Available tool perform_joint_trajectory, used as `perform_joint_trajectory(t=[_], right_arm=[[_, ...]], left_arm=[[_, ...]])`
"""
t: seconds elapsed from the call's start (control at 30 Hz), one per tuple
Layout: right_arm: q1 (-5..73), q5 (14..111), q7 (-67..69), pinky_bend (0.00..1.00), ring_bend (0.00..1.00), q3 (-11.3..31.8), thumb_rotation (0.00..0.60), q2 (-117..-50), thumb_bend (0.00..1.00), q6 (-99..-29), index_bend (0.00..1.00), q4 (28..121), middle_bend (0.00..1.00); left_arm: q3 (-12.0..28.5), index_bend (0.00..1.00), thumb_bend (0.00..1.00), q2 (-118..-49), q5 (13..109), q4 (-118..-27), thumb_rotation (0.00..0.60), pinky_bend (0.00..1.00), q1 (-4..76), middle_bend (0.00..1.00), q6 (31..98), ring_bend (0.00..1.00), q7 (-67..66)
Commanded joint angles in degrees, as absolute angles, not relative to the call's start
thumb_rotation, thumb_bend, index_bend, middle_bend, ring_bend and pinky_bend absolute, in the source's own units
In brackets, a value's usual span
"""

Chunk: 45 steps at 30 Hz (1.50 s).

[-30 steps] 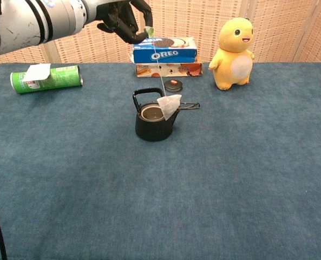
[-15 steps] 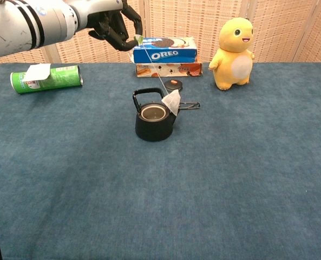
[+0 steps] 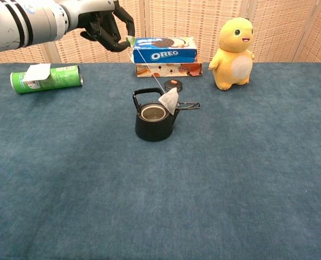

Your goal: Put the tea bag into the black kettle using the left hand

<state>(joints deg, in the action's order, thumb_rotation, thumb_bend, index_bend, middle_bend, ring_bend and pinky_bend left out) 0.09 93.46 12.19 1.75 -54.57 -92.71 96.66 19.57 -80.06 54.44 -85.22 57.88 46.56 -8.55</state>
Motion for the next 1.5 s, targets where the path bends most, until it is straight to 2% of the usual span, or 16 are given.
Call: perform_joint_trajectory(t=[0.03,0.33,0.5,0.73,1.0,1.43,1.5], right_arm=[[0.1,93.6,12.1,0.00,0.02,1.7,0.340,-54.6,0.40,-92.6,0.00,96.6,0.00],[0.5,92.8,11.2,0.00,0.02,1.9,0.339,-54.9,0.40,-91.6,0.00,97.0,0.00],[0.7,92.9,10.4,0.00,0.02,1.9,0.339,-55.0,0.40,-91.5,0.00,97.3,0.00],[0.5,93.3,10.6,0.00,0.02,1.9,0.337,-55.1,0.40,-92.0,0.00,97.1,0.00],[0.5,93.9,10.5,0.00,0.02,1.5,0.339,-55.1,0.40,-91.8,0.00,96.9,0.00],[0.1,95.5,10.6,0.00,0.03,0.8,0.339,-55.1,0.40,-92.8,0.00,96.9,0.00],[0.0,95.7,10.7,0.00,0.03,0.7,0.339,-55.1,0.40,-93.0,0.00,96.9,0.00]], left_arm=[[19.3,0.65,0.57,-79.7,54.6,-85.6,0.600,1.00,57.7,1.00,46.9,1.00,-8.7],[19.5,0.66,0.57,-76.4,54.7,-87.6,0.600,1.00,56.3,1.00,47.8,1.00,-7.0],[18.1,0.66,0.57,-76.4,55.4,-88.1,0.600,1.00,55.5,1.00,47.6,1.00,-6.3],[15.3,0.65,0.57,-78.6,58.4,-87.5,0.600,1.00,54.2,1.00,47.4,1.00,-4.3],[10.4,0.61,0.57,-79.8,66.0,-91.9,0.600,1.00,49.3,1.00,52.0,1.00,-1.6],[4.0,0.61,0.57,-85.7,74.9,-89.1,0.600,1.00,42.9,1.00,55.9,1.00,6.6],[3.4,0.55,0.57,-86.2,75.3,-88.4,0.600,1.00,42.5,1.00,55.4,1.00,7.0]])
